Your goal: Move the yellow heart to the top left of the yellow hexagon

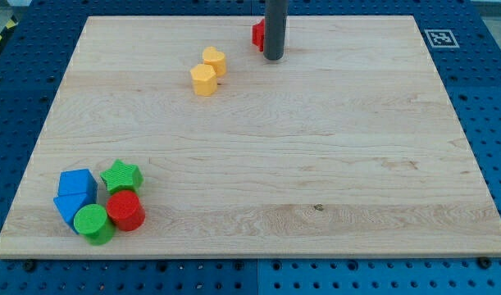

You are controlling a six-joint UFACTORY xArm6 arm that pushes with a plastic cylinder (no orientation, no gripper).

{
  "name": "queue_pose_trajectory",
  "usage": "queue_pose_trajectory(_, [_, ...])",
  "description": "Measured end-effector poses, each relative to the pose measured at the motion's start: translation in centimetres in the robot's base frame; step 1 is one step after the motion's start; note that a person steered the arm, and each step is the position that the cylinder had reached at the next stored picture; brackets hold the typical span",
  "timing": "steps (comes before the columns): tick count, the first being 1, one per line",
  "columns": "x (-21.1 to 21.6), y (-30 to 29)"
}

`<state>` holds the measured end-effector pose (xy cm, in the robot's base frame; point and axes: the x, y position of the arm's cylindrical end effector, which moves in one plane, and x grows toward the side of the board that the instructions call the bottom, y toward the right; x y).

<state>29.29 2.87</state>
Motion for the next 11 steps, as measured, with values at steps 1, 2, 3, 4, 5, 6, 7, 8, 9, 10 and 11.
queue_pose_trajectory(1, [0.0,-4.0])
queue_pose_trajectory(2, [0.0,-7.2])
queue_pose_trajectory(3, [0.0,-8.6])
queue_pose_trajectory(4, [-0.3,-8.6])
queue_pose_trajectory(5, [-0.4,-8.6])
queue_pose_trajectory(6, [-0.3,-8.6])
queue_pose_trajectory(7, [1.0,-9.1])
queue_pose_trajectory(8, [2.6,-10.2])
queue_pose_trajectory(9, [2.7,-10.9])
queue_pose_trajectory(10, [2.8,-11.6])
queue_pose_trajectory(11, [4.8,-12.3])
